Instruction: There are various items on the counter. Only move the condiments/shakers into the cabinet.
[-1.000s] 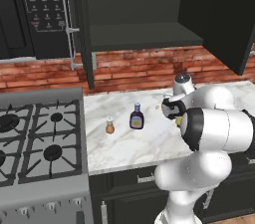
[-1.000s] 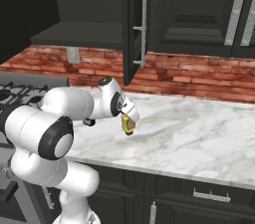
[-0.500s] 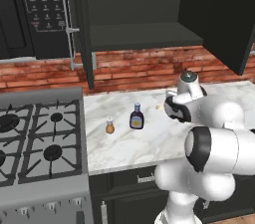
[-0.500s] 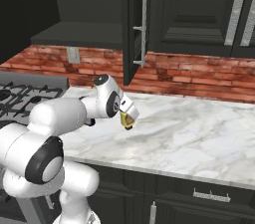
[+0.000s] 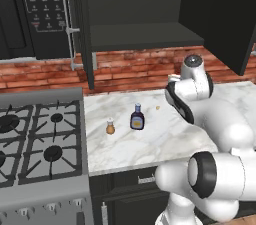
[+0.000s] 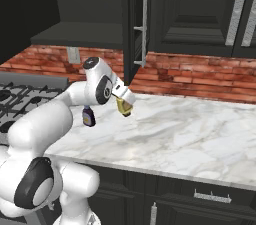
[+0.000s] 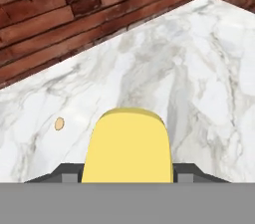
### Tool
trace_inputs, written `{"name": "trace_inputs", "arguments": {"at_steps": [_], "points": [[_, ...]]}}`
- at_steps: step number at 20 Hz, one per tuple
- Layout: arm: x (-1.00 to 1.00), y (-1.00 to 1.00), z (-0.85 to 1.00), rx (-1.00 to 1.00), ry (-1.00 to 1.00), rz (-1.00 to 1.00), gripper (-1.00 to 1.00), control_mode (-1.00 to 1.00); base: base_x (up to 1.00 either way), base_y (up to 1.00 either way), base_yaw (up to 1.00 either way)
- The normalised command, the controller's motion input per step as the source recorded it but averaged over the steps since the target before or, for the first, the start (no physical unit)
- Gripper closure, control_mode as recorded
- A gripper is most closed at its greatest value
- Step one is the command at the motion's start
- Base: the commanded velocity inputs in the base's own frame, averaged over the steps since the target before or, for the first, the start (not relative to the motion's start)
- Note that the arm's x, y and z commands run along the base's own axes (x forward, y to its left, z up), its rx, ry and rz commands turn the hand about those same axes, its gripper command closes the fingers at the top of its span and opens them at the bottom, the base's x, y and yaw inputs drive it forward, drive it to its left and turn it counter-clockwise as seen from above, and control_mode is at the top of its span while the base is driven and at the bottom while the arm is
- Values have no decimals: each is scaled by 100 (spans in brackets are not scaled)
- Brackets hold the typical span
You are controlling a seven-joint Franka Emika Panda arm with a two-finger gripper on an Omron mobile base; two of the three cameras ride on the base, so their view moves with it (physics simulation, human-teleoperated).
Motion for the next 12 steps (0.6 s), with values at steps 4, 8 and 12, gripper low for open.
{"name": "trace_inputs", "arguments": {"at_steps": [4, 8, 12], "points": [[-12, 1, 88, 0, -1, 8, 100, -100, 0, 0, 0], [-20, 18, 74, -3, 0, 24, 100, -100, 0, 0, 0], [-50, 45, 53, -12, -3, 35, 100, -100, 0, 0, 0]]}}
